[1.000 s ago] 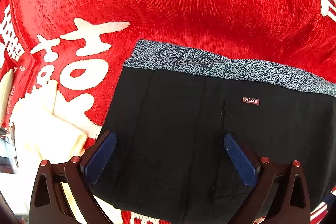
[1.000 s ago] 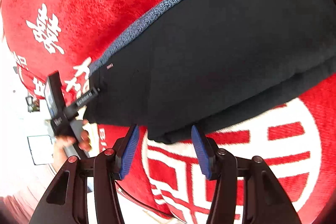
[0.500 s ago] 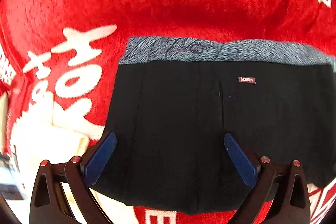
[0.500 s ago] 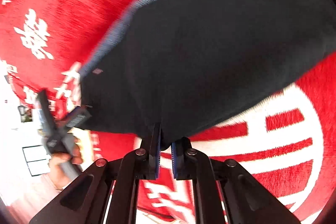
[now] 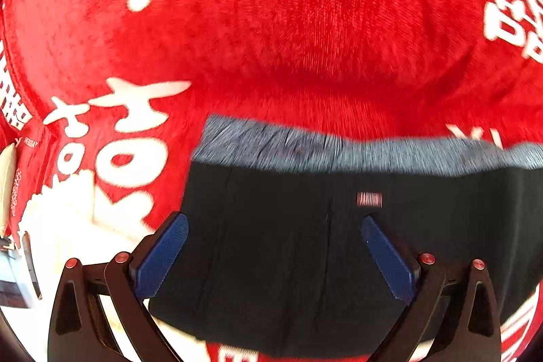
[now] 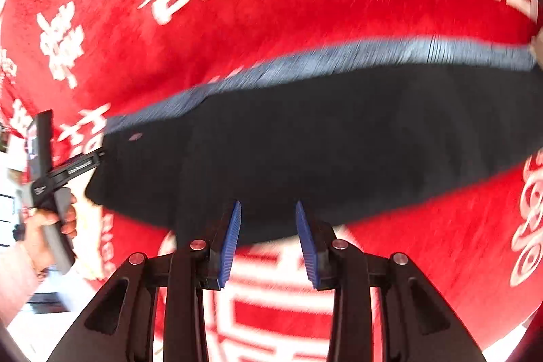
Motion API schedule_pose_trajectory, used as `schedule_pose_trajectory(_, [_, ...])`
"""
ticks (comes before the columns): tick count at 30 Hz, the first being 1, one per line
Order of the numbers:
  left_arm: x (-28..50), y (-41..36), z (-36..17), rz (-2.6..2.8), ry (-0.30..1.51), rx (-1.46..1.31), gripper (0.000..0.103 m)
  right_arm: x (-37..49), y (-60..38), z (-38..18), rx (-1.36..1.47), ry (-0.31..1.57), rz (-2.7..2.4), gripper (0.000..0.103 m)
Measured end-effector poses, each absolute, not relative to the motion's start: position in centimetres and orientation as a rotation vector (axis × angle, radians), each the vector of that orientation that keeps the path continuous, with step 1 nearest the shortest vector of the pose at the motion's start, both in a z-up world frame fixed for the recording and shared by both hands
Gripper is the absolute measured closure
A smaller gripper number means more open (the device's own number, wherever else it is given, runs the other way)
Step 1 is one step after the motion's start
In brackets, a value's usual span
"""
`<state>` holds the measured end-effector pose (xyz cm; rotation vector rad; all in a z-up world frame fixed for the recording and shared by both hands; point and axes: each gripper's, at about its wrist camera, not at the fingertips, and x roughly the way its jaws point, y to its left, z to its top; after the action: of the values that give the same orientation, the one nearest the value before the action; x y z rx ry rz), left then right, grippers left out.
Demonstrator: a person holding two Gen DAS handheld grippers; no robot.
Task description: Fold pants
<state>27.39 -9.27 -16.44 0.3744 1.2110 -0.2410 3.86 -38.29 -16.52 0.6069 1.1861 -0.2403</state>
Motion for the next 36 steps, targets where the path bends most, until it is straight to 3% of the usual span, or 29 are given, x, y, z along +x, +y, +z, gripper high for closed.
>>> schedule_pose_trajectory(4, [28.1, -10.1, -19.4, -0.212, 1.217, 0.457, 0.0, 5.9, -40.4, -19.6, 0.552, 1.263, -0.303, 0.065])
schedule_pose_trajectory(6, [28.3, -9.4, -19.5, -0.232, 1.22, 0.412, 0.0, 5.5, -41.4, -21.3, 0.537, 1.3, -0.345, 0.077])
schedule_pose_trajectory(13, [28.3, -10.1, -18.8, -0.183, 1.268, 0.421, 0.0, 4.6, -42.1, -21.1, 0.466, 1.255, -0.335, 0.077])
schedule_pose_trajectory(20, [23.1, -15.9, -16.1, -0.343, 1.246, 0.43, 0.0, 3.4, -41.8, -21.1, 0.488, 1.245, -0.32, 0.076])
schedule_pose_trajectory(22, [21.3, -18.2, -15.8, -0.39, 1.241, 0.434, 0.0, 2.7, -41.8, -20.5, 0.509, 1.229, -0.33, 0.073])
schedule_pose_trajectory(26, [18.2, -22.0, -16.9, -0.46, 1.252, 0.469, 0.0, 1.1, -40.1, -18.1, 0.362, 1.191, -0.319, 0.053])
schedule_pose_trajectory(34, [16.3, -22.6, -19.2, -0.46, 1.311, 0.415, 0.0, 1.6, -35.4, -19.1, -0.166, 1.206, -0.215, 0.052])
schedule_pose_trajectory(35, [16.4, -22.5, -19.3, -0.463, 1.314, 0.411, 0.0, 1.6, -35.5, -19.3, -0.196, 1.213, -0.22, 0.053])
schedule_pose_trajectory(36, [16.5, -22.5, -19.4, -0.463, 1.315, 0.41, 0.0, 1.7, -35.7, -19.7, -0.217, 1.231, -0.216, 0.07])
